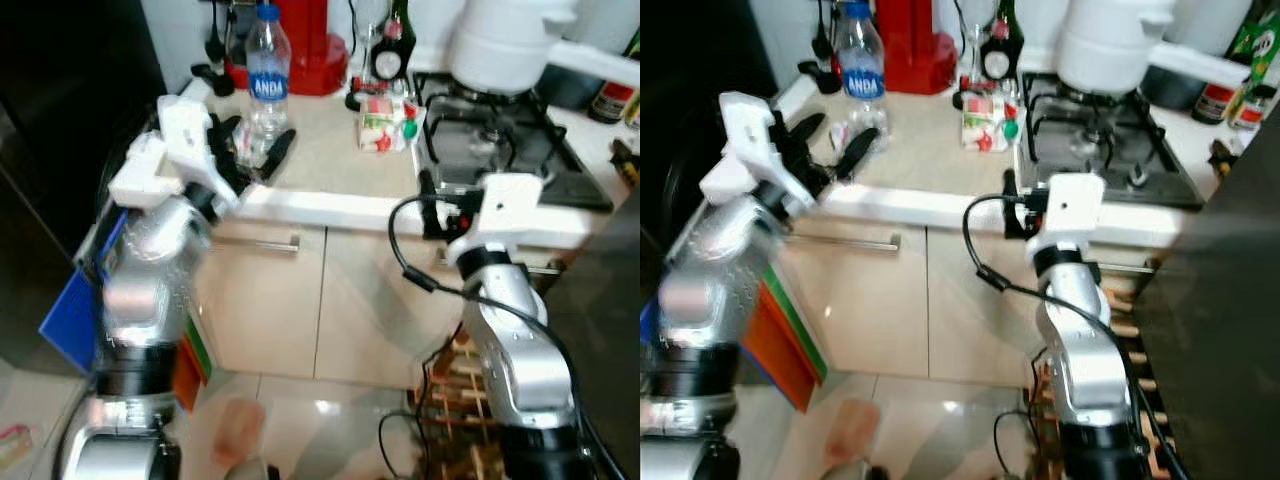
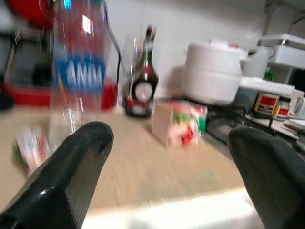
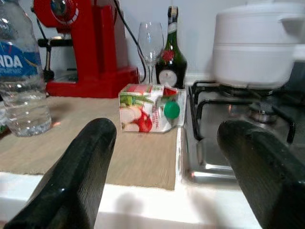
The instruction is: Restocking fridge
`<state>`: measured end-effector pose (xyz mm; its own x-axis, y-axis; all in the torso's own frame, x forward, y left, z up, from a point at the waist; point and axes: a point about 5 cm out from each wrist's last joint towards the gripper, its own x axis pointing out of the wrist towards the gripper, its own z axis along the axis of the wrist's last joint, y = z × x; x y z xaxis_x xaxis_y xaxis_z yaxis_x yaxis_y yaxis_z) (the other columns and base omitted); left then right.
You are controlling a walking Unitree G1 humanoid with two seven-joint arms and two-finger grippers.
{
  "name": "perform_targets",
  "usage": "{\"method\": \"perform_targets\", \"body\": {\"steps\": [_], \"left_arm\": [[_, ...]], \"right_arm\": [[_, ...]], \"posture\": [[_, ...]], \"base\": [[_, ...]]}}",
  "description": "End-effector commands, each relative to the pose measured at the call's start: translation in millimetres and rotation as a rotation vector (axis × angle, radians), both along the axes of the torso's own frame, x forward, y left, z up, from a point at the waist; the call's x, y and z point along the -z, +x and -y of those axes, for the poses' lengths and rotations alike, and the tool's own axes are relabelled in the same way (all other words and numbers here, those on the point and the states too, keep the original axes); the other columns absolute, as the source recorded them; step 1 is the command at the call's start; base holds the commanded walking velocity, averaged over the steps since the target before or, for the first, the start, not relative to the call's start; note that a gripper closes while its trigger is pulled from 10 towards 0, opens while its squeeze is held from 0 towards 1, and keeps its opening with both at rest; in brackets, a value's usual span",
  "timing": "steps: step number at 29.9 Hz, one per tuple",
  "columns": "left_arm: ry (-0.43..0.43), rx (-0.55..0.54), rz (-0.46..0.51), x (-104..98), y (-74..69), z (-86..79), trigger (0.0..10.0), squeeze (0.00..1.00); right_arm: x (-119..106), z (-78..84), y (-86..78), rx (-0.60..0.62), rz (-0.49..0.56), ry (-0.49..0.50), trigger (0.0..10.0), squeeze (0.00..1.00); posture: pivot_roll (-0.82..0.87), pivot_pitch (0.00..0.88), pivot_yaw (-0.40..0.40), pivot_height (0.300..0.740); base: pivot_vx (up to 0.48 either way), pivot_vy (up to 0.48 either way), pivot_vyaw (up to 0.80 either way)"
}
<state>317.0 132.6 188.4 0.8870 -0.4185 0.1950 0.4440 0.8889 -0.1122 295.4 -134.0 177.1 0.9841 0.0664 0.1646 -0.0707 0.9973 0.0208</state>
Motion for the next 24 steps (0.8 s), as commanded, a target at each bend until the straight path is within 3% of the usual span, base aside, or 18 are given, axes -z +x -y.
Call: {"method": "perform_targets", "body": {"steps": [1,2,5,12,17,24], "left_arm": [[0.013,-0.017,0.022,0.0,-4.9,4.1,10.0,0.00],[0.017,-0.021,-0.032,21.5,-22.4,11.5,10.0,0.00],[0.026,-0.038,-0.063,29.2,-33.9,14.4,10.0,0.00],[0.060,-0.160,0.020,4.1,-15.3,-1.2,10.0,0.00],[0.091,-0.154,0.061,0.6,-22.7,4.1,10.0,0.00],[0.069,-0.166,0.070,-1.0,-23.6,6.9,10.0,0.00]], "right_arm": [[3.6,3.7,2.2,0.011,-0.021,0.020,10.0,0.00],[12.6,4.9,1.8,0.020,-0.064,0.048,10.0,0.00],[17.7,6.0,1.1,0.025,-0.075,0.045,10.0,0.00],[15.0,-5.9,6.6,-0.023,-0.018,-0.013,10.0,0.00],[10.1,-4.6,10.9,-0.014,0.014,-0.020,10.0,0.00],[3.4,-7.1,13.5,-0.031,0.051,-0.038,10.0,0.00]], "posture": [[0.08,0.000,-0.029,0.740],[0.08,0.000,-0.031,0.740],[0.09,0.000,-0.034,0.740],[0.10,0.000,-0.032,0.740],[0.10,0.000,-0.032,0.740],[0.10,0.000,-0.048,0.740]], "base": [[0.000,0.000,0.00],[0.000,0.000,0.00],[0.000,0.000,0.00],[0.000,0.000,0.00],[0.000,0.000,0.00],[0.000,0.000,0.00]]}}
